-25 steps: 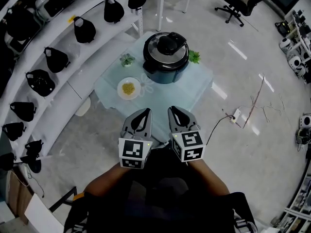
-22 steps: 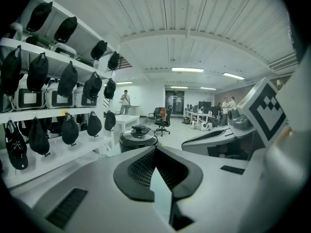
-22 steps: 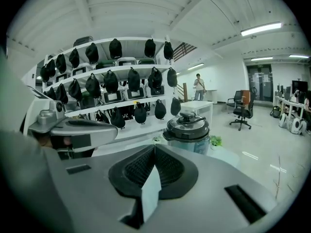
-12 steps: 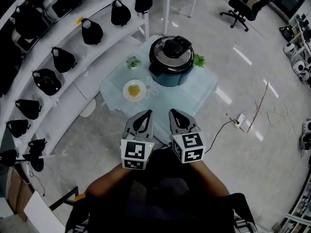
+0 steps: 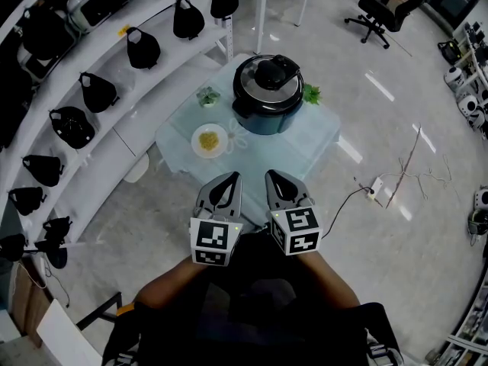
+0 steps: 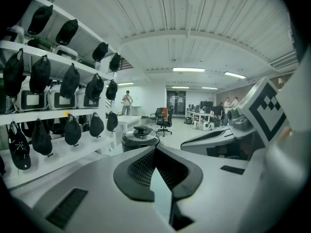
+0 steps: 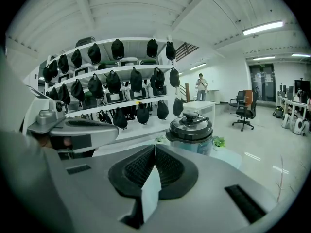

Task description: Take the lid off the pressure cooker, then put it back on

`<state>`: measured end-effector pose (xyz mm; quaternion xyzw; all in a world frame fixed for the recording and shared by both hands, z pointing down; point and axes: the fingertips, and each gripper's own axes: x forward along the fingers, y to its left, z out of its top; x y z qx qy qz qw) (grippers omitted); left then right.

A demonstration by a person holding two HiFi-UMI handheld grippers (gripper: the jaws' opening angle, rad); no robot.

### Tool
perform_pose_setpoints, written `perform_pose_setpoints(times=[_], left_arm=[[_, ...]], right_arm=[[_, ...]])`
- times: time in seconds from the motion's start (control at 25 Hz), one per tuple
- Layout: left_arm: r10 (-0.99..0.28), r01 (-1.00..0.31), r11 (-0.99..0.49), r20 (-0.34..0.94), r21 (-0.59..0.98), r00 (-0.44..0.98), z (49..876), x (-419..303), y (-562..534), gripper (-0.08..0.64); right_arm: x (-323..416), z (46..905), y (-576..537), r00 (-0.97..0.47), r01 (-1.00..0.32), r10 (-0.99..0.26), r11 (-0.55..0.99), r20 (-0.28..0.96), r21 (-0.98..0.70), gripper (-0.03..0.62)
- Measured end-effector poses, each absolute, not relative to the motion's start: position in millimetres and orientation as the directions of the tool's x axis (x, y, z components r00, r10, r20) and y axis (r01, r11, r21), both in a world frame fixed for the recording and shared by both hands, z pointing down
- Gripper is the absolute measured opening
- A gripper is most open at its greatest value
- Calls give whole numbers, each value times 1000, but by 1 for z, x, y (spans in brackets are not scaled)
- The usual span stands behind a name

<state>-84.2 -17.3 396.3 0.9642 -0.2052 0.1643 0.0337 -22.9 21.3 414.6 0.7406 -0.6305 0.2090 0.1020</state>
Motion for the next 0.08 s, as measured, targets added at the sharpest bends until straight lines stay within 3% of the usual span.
perform_pose_setpoints(times=[0.08], left_arm=[[-385,-408,-913,330,-1,862,397,-84,-17,8]], right_arm=[[-22,416,22,118,-977,-891,-183,439,-110,20]])
